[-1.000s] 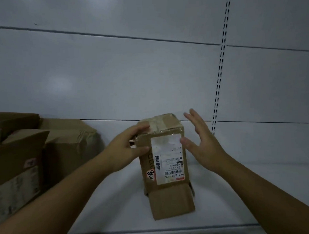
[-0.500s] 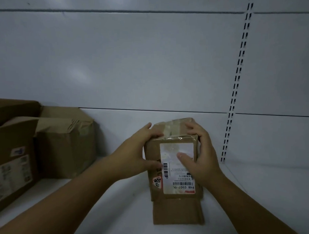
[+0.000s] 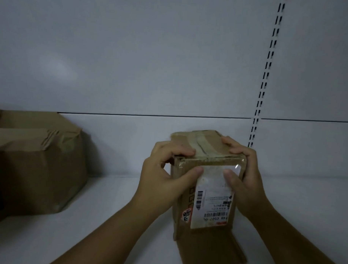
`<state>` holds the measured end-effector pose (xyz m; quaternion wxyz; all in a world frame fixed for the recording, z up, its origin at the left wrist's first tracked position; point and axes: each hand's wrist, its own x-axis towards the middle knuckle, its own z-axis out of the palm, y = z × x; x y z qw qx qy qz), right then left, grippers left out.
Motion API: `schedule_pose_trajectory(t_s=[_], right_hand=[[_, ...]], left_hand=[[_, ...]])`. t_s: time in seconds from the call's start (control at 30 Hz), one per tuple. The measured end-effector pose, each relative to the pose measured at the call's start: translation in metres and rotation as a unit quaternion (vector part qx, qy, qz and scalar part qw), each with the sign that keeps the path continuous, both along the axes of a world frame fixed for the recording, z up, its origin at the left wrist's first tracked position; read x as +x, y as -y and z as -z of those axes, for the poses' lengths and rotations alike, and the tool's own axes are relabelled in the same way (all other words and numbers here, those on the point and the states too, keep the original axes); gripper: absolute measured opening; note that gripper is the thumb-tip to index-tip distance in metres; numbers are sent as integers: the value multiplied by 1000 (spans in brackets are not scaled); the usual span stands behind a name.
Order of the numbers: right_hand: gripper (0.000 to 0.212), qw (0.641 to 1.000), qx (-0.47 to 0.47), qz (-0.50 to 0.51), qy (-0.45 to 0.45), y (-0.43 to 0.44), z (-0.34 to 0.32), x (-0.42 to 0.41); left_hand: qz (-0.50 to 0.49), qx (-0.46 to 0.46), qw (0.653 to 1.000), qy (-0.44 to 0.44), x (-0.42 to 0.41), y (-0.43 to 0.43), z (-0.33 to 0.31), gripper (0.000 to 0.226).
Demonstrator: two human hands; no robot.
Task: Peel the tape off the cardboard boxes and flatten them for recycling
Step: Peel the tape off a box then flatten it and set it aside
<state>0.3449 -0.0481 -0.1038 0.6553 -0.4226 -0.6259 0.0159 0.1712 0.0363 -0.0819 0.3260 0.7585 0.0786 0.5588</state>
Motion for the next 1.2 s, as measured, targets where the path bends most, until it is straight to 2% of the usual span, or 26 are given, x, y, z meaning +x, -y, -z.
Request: schedule_pose_trajectory(t_s=[0.17,0.3,0.4,0.47,0.57,0.63,0.73,0.83,0.87,0.93,1.0,1.07,1.13,1.2], right_hand=[[25,999,2,-8,-35,-3,-2,3],[26,997,-7,-32,-68,-4,-3,3],[33,998,-5,13,-55,-3,2,3],[41,998,-15,54,-39,-2,2,4],[34,993,-44,113,-2,-1,-7,3],[26,987,-93,124,-33,-2,-12,1],[19,975,-170,113,-91,-9,-11,-2],[15,957,-204,183,-90,-10,-16,-1],[19,953,-193,221,-72,-6,-21,-2],[23,958,-110,265,-23,6,-38,-10],[26,970,-38,238,47,22,-57,-25],[35,962,-66,209,161,31,-66,-37],[56,926,-132,206,287,30,-61,-40],[65,904,-165,199,341,24,-49,-36]], left_hand=[[61,60,991,-103,-6,-15,3,59],[123,47,979,-156,-10,-18,3,75],[75,76,982,-154,-12,-16,5,75],[33,100,988,-112,-12,-9,4,64],[-34,152,987,-51,-9,1,2,52],[-57,178,981,-47,-11,4,3,56],[-55,182,976,-102,-18,0,8,73],[-91,155,976,-125,-16,-8,10,79],[-109,149,976,-119,-14,-9,10,76],[-136,156,974,-96,-9,-10,10,67],[-155,168,970,-87,-4,-10,11,60],[-169,172,965,-98,1,-11,9,60],[-166,173,965,-103,5,-13,8,62],[-149,179,967,-101,5,-13,7,63]])
